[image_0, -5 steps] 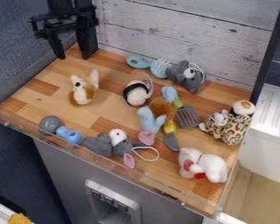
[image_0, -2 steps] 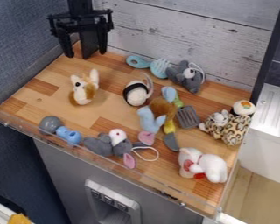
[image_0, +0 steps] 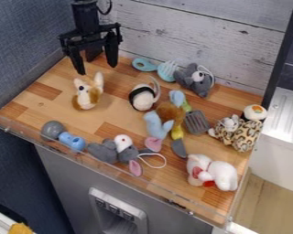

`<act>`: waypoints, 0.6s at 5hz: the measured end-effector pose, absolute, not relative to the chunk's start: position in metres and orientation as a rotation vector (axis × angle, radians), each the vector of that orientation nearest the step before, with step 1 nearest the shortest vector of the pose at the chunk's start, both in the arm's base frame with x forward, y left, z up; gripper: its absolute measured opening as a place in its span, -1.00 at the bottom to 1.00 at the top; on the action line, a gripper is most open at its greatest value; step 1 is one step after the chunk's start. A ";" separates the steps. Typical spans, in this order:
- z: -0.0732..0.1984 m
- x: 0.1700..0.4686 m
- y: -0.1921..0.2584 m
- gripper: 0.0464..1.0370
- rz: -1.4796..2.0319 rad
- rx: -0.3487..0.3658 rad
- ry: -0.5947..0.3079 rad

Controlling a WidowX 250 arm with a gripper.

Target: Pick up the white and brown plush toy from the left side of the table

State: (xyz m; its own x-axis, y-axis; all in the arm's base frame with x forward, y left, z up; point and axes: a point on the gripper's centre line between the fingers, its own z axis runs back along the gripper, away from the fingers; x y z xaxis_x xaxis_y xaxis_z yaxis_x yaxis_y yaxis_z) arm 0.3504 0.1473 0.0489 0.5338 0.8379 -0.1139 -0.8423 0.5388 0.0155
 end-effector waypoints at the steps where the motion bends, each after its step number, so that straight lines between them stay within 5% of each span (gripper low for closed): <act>1: 0.035 0.349 0.147 0.92 1.118 -0.037 0.117; 3: 0.016 0.346 0.147 0.92 1.032 -0.034 0.108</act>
